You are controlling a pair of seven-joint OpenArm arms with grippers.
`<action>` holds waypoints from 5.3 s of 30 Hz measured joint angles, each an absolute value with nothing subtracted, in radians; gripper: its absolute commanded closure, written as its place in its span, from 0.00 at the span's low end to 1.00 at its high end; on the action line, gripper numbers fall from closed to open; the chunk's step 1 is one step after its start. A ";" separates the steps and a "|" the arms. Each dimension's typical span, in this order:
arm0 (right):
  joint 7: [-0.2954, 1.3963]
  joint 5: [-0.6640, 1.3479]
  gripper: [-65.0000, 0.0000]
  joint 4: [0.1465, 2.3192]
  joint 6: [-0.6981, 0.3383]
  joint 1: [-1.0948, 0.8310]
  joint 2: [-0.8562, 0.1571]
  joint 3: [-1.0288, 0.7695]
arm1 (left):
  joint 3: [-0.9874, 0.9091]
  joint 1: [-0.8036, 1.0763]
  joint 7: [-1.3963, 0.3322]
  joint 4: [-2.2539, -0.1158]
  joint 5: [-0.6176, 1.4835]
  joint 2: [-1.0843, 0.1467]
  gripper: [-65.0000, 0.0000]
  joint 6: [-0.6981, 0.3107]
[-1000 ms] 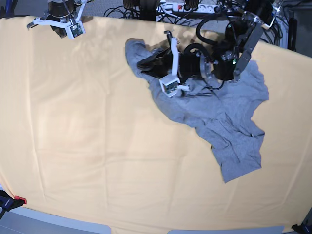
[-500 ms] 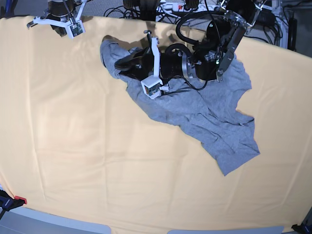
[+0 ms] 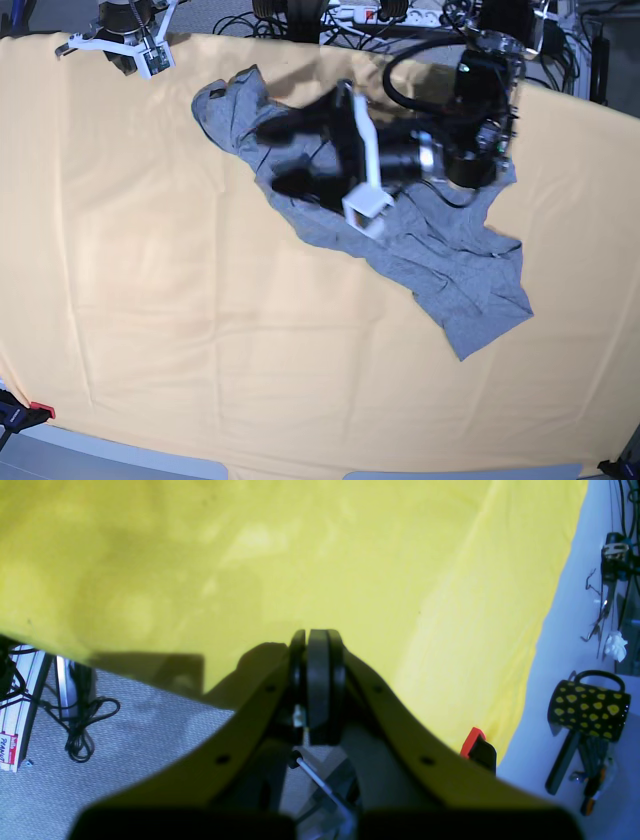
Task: Layout the t-shirt on the table in an organized manner, then fold the t-shirt properly
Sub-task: 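Open the left gripper and lift it off the shirt, then grasp the bunched shirt fabric again with the left gripper, then lift the shirt with the left gripper and swing it toward the right arm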
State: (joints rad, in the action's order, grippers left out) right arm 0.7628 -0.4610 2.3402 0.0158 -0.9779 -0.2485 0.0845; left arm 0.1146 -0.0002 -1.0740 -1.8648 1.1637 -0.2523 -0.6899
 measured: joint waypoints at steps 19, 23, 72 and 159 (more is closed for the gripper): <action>0.763 -0.460 1.00 2.340 0.016 -0.978 -0.248 0.084 | -0.658 0.325 -1.094 -1.865 1.221 -0.322 0.30 -0.690; 0.763 -0.461 1.00 2.340 0.016 -0.978 -0.247 0.084 | -0.676 0.377 -1.038 -1.865 1.140 -0.321 0.30 -0.655; 0.763 -0.434 1.00 2.340 -0.004 -0.975 -0.249 0.084 | -0.433 0.331 -0.847 -1.960 0.852 -0.299 1.00 -0.608; 0.740 -0.434 1.00 2.340 0.038 -0.959 -0.249 0.084 | 0.309 -0.330 -0.805 -2.030 0.994 -0.799 1.00 -0.693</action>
State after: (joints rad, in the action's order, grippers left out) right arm 0.7399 -0.4339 2.3402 0.0376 -0.9588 -0.2485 0.0845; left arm 0.3092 -0.3298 -0.8047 -2.0304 0.9943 -0.7994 -0.6930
